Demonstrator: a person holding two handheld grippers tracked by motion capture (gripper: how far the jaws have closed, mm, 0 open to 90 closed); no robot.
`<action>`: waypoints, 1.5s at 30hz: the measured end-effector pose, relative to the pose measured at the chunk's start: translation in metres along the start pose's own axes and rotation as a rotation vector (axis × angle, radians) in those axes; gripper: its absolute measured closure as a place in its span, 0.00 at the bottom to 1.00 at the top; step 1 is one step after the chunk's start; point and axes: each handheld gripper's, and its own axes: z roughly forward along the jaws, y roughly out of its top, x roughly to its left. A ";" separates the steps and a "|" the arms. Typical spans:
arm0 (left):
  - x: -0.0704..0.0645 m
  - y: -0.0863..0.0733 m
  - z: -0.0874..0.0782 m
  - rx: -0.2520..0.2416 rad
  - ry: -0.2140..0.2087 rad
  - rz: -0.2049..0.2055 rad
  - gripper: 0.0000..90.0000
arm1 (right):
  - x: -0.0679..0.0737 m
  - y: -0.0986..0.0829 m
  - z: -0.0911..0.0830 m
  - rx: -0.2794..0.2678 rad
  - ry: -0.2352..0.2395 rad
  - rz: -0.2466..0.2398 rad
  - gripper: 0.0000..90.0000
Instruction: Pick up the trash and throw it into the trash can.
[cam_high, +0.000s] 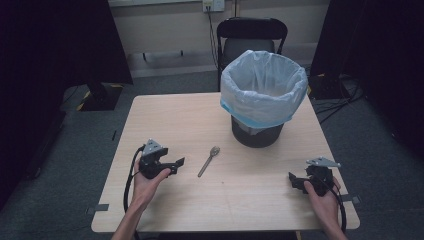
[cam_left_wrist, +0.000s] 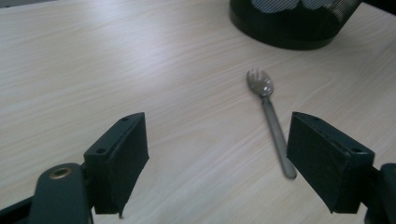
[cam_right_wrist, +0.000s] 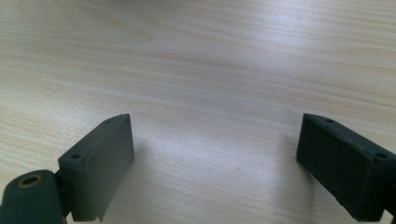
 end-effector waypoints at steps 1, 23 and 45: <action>-0.002 0.004 0.004 0.000 -0.016 0.010 0.23 | 0.000 0.000 0.000 -0.001 -0.001 -0.001 0.11; -0.043 0.003 0.100 0.193 -0.124 0.051 0.37 | 0.000 0.000 0.000 0.000 0.000 0.000 0.11; -0.046 -0.001 0.103 0.174 -0.081 0.134 0.89 | 0.000 0.000 0.000 0.000 0.000 0.000 0.11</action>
